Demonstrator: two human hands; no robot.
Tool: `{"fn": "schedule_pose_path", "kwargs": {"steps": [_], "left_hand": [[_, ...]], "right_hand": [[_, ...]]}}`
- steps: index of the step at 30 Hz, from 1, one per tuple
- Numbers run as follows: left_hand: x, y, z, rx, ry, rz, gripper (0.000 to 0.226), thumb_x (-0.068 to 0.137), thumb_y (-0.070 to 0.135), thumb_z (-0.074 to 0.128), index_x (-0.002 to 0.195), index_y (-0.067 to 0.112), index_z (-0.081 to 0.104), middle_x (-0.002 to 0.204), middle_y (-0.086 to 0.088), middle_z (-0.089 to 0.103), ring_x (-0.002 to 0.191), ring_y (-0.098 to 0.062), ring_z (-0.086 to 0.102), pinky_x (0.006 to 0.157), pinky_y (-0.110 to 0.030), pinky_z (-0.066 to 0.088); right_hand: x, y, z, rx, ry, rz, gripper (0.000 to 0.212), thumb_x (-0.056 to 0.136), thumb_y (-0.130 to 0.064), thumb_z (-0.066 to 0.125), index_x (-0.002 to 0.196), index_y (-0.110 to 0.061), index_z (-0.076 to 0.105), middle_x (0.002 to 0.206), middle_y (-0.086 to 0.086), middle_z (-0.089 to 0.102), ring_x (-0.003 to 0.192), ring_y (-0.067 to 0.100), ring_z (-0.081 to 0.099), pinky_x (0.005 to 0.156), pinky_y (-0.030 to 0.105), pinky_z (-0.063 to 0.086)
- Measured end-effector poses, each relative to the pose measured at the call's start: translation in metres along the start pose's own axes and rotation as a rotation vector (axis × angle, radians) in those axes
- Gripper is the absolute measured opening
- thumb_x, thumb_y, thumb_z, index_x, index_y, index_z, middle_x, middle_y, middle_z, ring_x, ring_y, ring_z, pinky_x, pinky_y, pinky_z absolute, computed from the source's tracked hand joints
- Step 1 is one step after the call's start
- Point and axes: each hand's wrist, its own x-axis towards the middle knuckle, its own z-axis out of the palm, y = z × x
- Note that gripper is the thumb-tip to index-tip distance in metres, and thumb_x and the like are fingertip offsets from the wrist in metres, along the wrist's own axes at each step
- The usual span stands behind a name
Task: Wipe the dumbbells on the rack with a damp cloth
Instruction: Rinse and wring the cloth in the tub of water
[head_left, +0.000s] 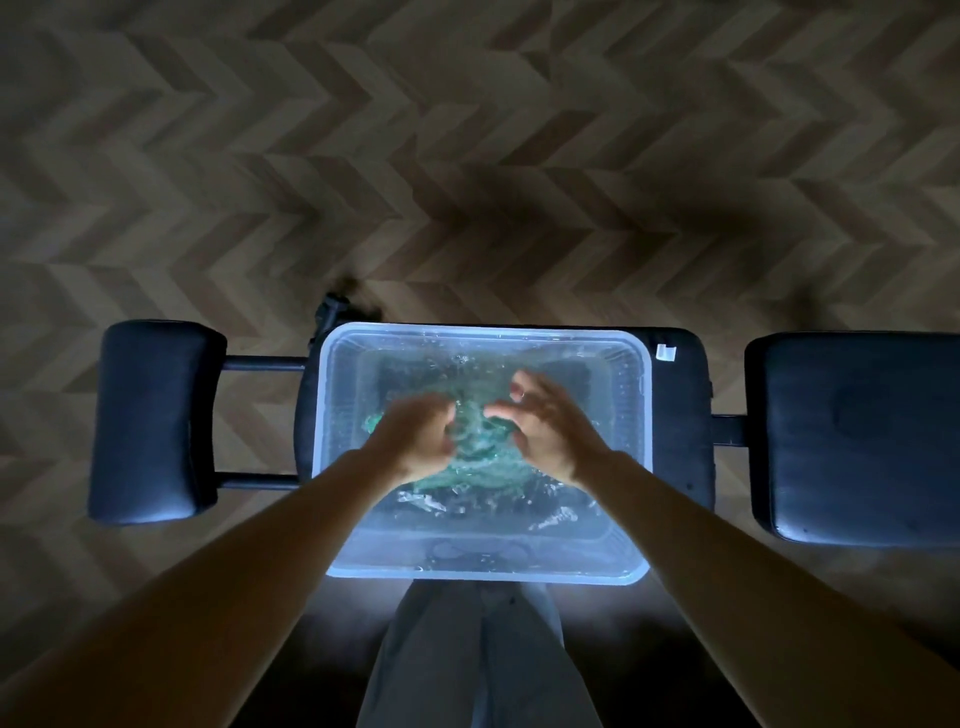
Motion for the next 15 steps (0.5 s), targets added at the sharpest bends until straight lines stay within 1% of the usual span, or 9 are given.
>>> {"fn": "schedule_pose_path", "kwargs": {"steps": [2,3,4,7,10,12,13,14,15], "left_hand": [[-0.003,0.001,0.009,0.000,-0.143,-0.063,0.048,0.085,0.019,0.061,0.128,0.005,0.045,0.130,-0.014,0.049,0.121,-0.027,0.048,0.096,-0.027,0.038],[-0.004,0.001,0.012,0.006,-0.180,-0.092,0.057,0.086,0.018,0.061,0.135,0.005,0.036,0.138,-0.014,0.043,0.127,-0.027,0.043,0.101,-0.028,0.036],[-0.004,0.000,0.015,0.011,-0.188,-0.116,0.058,0.087,0.013,0.060,0.138,0.006,0.033,0.140,-0.014,0.042,0.127,-0.026,0.043,0.101,-0.029,0.037],[-0.003,0.003,0.016,0.038,-0.233,-0.158,0.039,0.086,0.002,0.054,0.124,0.004,0.048,0.124,-0.015,0.056,0.114,-0.028,0.055,0.088,-0.031,0.046],[-0.004,0.012,0.006,-0.066,-0.238,-0.161,0.017,0.080,0.004,0.062,0.097,0.003,0.058,0.101,-0.011,0.060,0.093,-0.023,0.057,0.070,-0.024,0.042],[-0.003,0.017,-0.002,-0.181,-0.243,-0.177,0.013,0.079,0.010,0.066,0.085,0.007,0.056,0.086,-0.008,0.056,0.078,-0.020,0.053,0.056,-0.022,0.035],[-0.003,0.018,-0.004,-0.235,-0.246,-0.192,0.013,0.080,0.014,0.066,0.082,0.009,0.054,0.082,-0.007,0.055,0.075,-0.021,0.052,0.053,-0.023,0.033],[-0.003,0.019,-0.006,-0.292,-0.249,-0.197,0.014,0.083,0.017,0.065,0.081,0.010,0.053,0.080,-0.008,0.056,0.077,-0.022,0.053,0.054,-0.024,0.033],[-0.003,0.018,-0.006,-0.359,-0.250,-0.218,0.013,0.086,0.020,0.063,0.084,0.010,0.055,0.082,-0.009,0.058,0.082,-0.023,0.056,0.059,-0.025,0.036]], "right_hand": [[-0.002,-0.005,0.002,-0.061,-0.172,0.069,0.044,0.076,-0.010,0.070,0.119,-0.014,0.062,0.115,0.016,0.056,0.107,0.031,0.054,0.088,0.038,0.044],[-0.003,-0.005,0.003,-0.089,-0.273,0.139,0.042,0.085,-0.017,0.063,0.126,-0.014,0.055,0.126,0.013,0.051,0.119,0.028,0.046,0.097,0.035,0.037],[-0.003,-0.006,0.003,-0.109,-0.361,0.223,0.038,0.089,-0.023,0.058,0.126,-0.012,0.054,0.130,0.012,0.047,0.123,0.027,0.042,0.100,0.034,0.033],[-0.002,-0.009,0.003,-0.186,-0.471,0.367,0.030,0.089,-0.029,0.059,0.110,-0.008,0.060,0.130,0.013,0.044,0.125,0.028,0.039,0.103,0.036,0.032],[0.000,-0.009,-0.002,-0.167,-0.554,0.404,0.026,0.091,-0.012,0.052,0.114,-0.004,0.058,0.142,0.018,0.034,0.134,0.030,0.032,0.110,0.038,0.027],[0.001,-0.009,-0.005,-0.055,-0.578,0.478,0.033,0.092,-0.008,0.046,0.124,0.000,0.053,0.146,0.020,0.032,0.133,0.031,0.036,0.106,0.036,0.032],[0.002,-0.009,-0.006,0.034,-0.565,0.540,0.034,0.092,-0.011,0.046,0.123,0.001,0.053,0.140,0.020,0.041,0.127,0.031,0.043,0.098,0.033,0.039],[0.003,-0.008,-0.007,0.131,-0.541,0.615,0.031,0.091,-0.015,0.048,0.117,0.000,0.058,0.124,0.018,0.054,0.115,0.030,0.052,0.085,0.029,0.044],[0.003,-0.007,-0.008,0.243,-0.499,0.698,0.024,0.089,-0.017,0.050,0.104,-0.002,0.061,0.101,0.014,0.061,0.098,0.028,0.058,0.068,0.024,0.044]]}}
